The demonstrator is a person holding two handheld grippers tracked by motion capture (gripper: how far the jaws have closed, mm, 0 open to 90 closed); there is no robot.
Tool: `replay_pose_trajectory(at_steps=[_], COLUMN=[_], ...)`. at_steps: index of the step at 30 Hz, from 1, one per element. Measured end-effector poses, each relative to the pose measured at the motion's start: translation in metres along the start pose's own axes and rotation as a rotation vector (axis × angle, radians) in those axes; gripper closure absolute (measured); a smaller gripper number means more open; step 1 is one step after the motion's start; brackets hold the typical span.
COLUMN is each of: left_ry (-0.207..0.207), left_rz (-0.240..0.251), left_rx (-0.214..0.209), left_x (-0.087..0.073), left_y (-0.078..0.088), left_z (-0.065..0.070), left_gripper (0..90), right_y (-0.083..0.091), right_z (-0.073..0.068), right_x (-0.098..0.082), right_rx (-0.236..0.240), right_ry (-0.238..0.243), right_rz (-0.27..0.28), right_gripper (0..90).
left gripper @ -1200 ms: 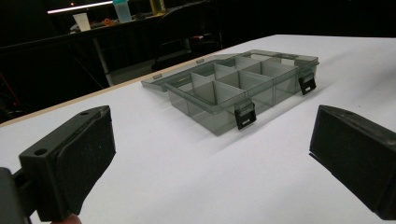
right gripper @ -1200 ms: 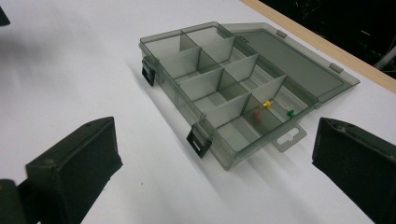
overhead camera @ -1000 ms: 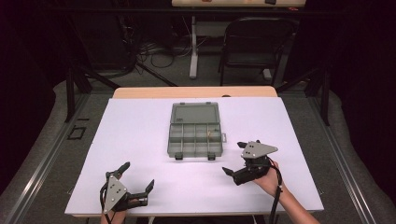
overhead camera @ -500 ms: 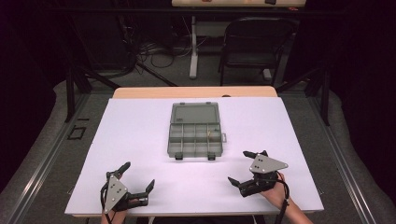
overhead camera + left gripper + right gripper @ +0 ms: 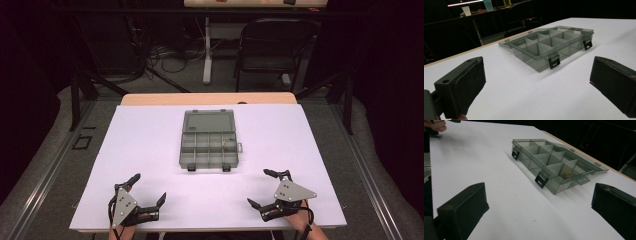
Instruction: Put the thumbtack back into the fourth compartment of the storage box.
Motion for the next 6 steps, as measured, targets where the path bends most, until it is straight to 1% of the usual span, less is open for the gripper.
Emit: replay_pose_trajectory(at_steps=[2, 6], left_ry=[-0.002, -0.001], left_rz=[-0.001, 0.0], left_rx=[0.001, 0.002], left_x=[-0.0001, 0.0001], left_y=[0.0002, 0.0002], left_z=[0.0, 0.0], left_gripper=[0.1, 0.1], right_y=[0.0015, 0.0023], right_z=[-0.0012, -0.0001], right_x=[0.0009, 0.0011], right_rx=[0.006, -0.008], right_ry=[-0.004, -0.005], right_rz=[0.015, 0.016], right_gripper=[0.0, 0.0])
Point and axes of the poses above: each handheld gripper's, and its own axes: y roughly backward along the jaws, x roughly out of its top, z roughly to its right, the point moved 9 cm from there along -y, roughly forward along the jaws, and after that the axes turned 11 degrees about y, right-handed, at the moved point
